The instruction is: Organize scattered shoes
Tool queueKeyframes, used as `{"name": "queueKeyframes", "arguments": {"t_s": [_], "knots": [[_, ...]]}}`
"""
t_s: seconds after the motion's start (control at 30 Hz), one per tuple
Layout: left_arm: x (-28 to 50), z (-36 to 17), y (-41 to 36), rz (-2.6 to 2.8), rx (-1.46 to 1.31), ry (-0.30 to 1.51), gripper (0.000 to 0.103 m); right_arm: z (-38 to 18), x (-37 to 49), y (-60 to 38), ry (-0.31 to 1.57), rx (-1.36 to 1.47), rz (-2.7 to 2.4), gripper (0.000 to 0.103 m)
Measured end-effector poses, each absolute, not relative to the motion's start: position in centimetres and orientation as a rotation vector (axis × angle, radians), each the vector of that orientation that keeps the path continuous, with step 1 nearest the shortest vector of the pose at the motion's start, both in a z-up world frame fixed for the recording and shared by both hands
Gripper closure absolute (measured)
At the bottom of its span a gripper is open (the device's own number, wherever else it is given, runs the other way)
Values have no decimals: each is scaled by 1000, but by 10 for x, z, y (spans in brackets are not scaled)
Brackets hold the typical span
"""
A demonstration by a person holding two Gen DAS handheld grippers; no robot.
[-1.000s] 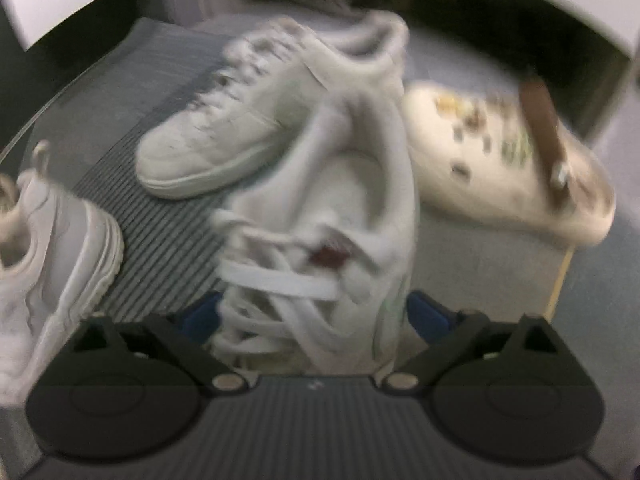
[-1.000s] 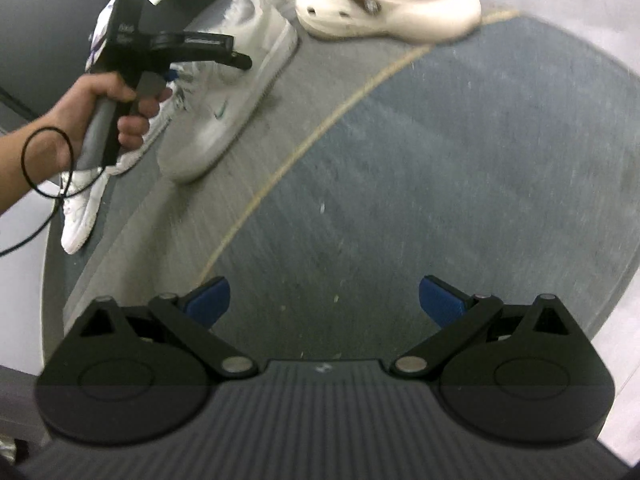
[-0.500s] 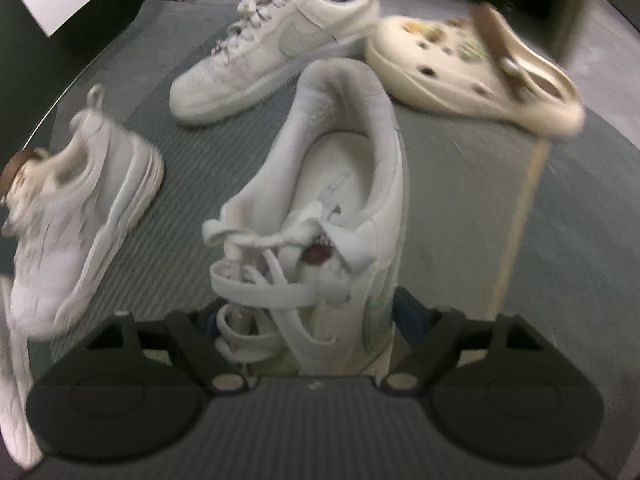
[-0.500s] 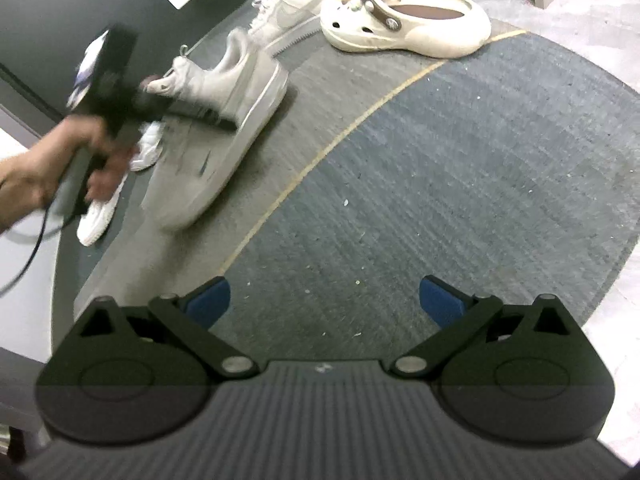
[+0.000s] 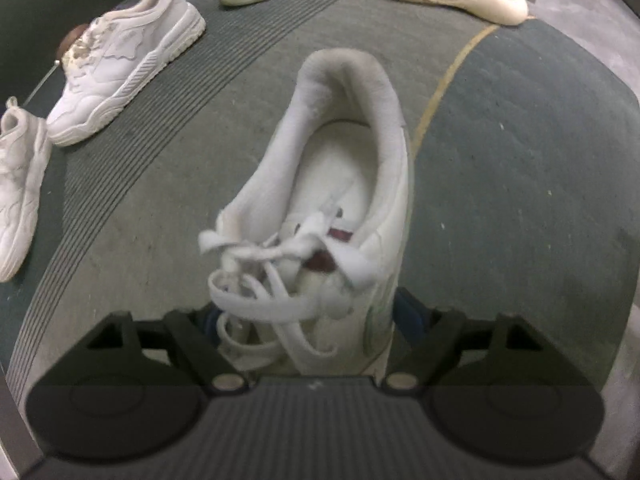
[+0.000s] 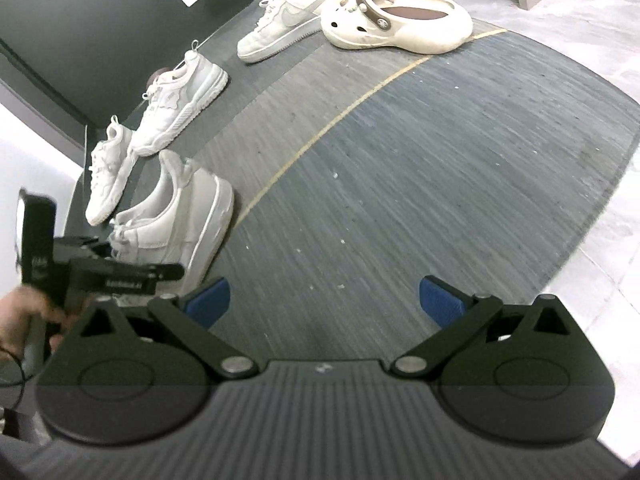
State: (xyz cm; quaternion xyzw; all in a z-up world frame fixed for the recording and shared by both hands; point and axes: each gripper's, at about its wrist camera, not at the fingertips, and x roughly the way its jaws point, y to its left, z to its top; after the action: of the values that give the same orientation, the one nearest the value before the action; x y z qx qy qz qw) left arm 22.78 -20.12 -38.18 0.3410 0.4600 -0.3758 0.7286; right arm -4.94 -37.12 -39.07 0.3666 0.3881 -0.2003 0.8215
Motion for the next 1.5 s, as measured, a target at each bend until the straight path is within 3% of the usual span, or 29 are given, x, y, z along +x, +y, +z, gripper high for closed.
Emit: {"name": "queueKeyframes", "arguments": {"t_s": [0.23, 0.77, 0.9, 1.13, 1.33, 1.5], "knots": [[209, -378, -159, -755, 669, 1022, 11, -395, -56, -375, 840, 794, -458, 0], [203, -348, -95, -569, 406, 1021, 9, -375, -36, -358, 841, 669, -319, 0], [208, -336, -69, -487, 319, 1001, 5, -343, -9, -337, 798, 418, -89, 0], [218, -320, -36, -178, 346, 931, 1, -285, 66, -260, 744, -595, 636, 0], [218, -316, -36, -147, 291, 907, 1, -313, 134, -227, 780, -1086, 1018, 0], [214, -302, -44, -201, 329, 810, 1, -369, 176, -197, 744, -1461, 1206, 0]]}}
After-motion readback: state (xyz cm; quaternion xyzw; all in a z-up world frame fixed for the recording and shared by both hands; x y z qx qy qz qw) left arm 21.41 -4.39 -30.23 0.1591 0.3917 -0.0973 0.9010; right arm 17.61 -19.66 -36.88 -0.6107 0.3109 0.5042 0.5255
